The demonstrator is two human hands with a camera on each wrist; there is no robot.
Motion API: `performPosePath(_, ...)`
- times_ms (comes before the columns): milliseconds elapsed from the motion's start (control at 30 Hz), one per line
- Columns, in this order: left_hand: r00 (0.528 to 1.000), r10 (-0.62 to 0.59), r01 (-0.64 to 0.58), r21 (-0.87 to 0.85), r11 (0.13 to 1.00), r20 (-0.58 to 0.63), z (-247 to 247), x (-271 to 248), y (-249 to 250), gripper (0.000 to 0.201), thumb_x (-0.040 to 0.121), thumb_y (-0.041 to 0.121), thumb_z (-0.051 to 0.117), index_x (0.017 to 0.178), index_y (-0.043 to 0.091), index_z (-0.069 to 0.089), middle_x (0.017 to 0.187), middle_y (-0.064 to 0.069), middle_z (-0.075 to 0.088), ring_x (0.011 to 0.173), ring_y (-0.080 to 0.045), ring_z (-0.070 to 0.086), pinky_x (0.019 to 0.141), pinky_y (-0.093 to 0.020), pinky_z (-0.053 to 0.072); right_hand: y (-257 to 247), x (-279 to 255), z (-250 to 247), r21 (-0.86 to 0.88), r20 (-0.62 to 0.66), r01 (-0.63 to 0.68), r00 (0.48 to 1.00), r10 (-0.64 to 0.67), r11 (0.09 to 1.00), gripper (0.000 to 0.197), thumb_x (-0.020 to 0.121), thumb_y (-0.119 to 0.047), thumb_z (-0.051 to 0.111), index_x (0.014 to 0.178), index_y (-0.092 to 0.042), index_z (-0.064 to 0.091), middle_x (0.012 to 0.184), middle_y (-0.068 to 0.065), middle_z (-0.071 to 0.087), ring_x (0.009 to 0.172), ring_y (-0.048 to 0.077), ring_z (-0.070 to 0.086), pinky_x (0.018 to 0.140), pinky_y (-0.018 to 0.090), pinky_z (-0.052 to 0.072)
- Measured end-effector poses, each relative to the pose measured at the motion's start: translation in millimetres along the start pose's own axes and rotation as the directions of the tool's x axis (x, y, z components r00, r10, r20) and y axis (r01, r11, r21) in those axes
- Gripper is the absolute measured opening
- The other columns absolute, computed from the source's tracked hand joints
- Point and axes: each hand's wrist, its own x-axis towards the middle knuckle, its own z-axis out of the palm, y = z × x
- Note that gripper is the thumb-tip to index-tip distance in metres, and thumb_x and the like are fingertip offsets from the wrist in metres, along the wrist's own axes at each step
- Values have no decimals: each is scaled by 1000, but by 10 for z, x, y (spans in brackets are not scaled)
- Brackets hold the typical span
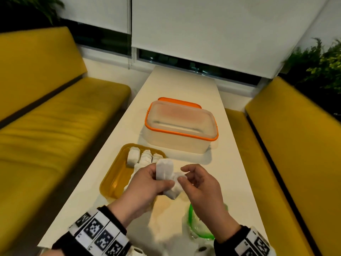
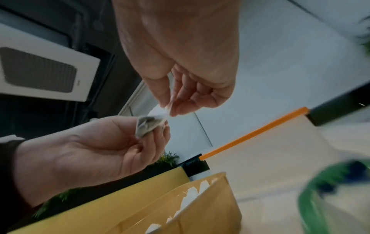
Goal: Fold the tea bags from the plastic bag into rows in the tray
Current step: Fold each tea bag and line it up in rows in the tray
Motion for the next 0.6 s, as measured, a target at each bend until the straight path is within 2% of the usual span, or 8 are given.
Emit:
performPosePath(67, 999, 28, -27, 52, 998, -15, -155, -29, -1, 27, 76, 0, 72, 97, 16, 67, 90, -4, 73, 81, -15, 70, 64, -23, 56, -112, 95, 65, -175, 115, 100, 990, -80, 979, 23, 81, -13, 70, 74, -33, 61, 68, -10, 63, 70, 4, 58, 62, 10, 41)
performPosePath(133, 998, 32, -30, 45, 999, -49, -353, -69, -10, 22, 82, 9, 69, 100, 21, 66, 91, 0, 74, 83, -13, 70, 69, -24, 57, -261, 222, 149, -276, 217, 136, 973, -76, 951, 21, 82, -15, 68, 73, -32, 61, 64, -13, 60, 69, 4, 57, 63, 13, 42)
performPosePath(200, 992, 24, -25, -8, 1000, -125, -592, -102, -45, 16, 87, 13, 63, 100, 21, 66, 85, -1, 73, 78, -13, 70, 74, -29, 58, -411, 377, 253, -328, 260, 145, 964, -58, 934, 19, 83, -15, 66, 74, -30, 60, 65, -17, 56, 67, 2, 53, 65, 16, 42)
performPosePath(267, 978, 27, -38, -53, 998, -205, -817, -129, -112, 11, 90, 11, 59, 98, 15, 66, 76, -3, 71, 71, -16, 68, 73, -31, 57, -520, 564, 376, -366, 271, 164, 960, -63, 916, 14, 85, -13, 62, 79, -26, 64, 68, -17, 54, 69, 3, 51, 62, 18, 40)
performPosePath(333, 960, 29, -52, -75, 996, -277, -1018, -178, -192, 8, 90, 8, 58, 94, 9, 66, 69, -3, 69, 70, -20, 65, 72, -34, 55, -600, 774, 573, -439, 295, 212, 952, -83, 873, 10, 86, -13, 60, 85, -21, 67, 73, -10, 58, 74, 12, 54, 60, 23, 41)
performPosePath(400, 949, 26, -57, -89, 994, -313, -1165, -234, -234, 8, 91, 8, 57, 89, 8, 66, 68, -4, 69, 70, -21, 64, 73, -36, 56, -609, 980, 823, -512, 343, 272, 934, -96, 815, 10, 86, -15, 60, 87, -19, 68, 83, 1, 66, 82, 21, 59, 65, 29, 45)
performPosePath(467, 946, 19, -52, -92, 994, -324, -1282, -282, -235, 9, 91, 10, 57, 90, 9, 67, 69, -4, 69, 70, -20, 65, 74, -35, 57, -568, 1160, 1094, -552, 384, 271, 922, -48, 789, 11, 87, -15, 59, 88, -19, 69, 91, 6, 69, 87, 25, 61, 71, 33, 50)
performPosePath(600, 934, 28, -68, -101, 993, -356, -1452, -322, -202, 9, 90, 8, 58, 93, 9, 66, 71, -5, 68, 67, -15, 65, 73, -31, 58, -437, 1427, 1492, -606, 432, 246, 900, 53, 757, 15, 85, -10, 56, 89, -17, 68, 98, 8, 68, 94, 26, 61, 70, 28, 44)
